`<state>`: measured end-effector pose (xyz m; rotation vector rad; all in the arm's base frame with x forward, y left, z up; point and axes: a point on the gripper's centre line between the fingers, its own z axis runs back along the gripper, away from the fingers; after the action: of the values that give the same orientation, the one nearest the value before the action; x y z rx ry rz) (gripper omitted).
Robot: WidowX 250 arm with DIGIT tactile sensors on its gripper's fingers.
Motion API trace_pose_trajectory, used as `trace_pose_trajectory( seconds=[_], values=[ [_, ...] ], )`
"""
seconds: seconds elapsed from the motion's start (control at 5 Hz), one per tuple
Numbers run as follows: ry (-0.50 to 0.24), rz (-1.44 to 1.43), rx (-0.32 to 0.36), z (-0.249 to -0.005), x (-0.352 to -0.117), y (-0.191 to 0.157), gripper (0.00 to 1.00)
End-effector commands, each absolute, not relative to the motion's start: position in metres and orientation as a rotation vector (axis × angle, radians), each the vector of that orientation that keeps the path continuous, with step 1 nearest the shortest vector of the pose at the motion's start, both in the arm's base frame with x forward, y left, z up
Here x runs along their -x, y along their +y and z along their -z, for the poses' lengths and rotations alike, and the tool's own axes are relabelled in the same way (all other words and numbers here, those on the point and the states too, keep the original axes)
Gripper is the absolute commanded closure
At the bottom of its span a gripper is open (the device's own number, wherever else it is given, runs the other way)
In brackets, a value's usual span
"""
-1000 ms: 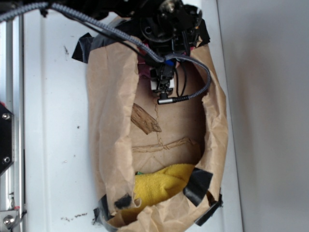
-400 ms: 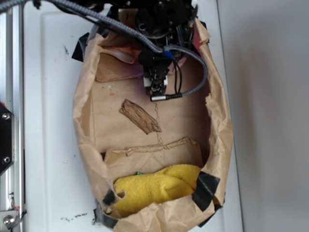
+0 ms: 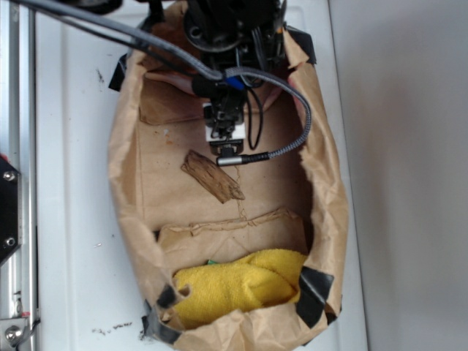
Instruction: Grab the shell.
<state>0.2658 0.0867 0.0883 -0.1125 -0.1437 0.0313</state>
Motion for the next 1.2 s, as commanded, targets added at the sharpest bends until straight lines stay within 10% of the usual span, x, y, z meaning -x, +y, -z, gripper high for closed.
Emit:
trace_pose_trajectory(
  seconds=[0.0, 1.0],
  values=[
    [-0.168, -0.078, 0.054, -0.102, -0.268, 0.105, 0.0],
    [-0.189, -0.174, -0.103, -0.084, -0.283, 0.116, 0.0]
  ],
)
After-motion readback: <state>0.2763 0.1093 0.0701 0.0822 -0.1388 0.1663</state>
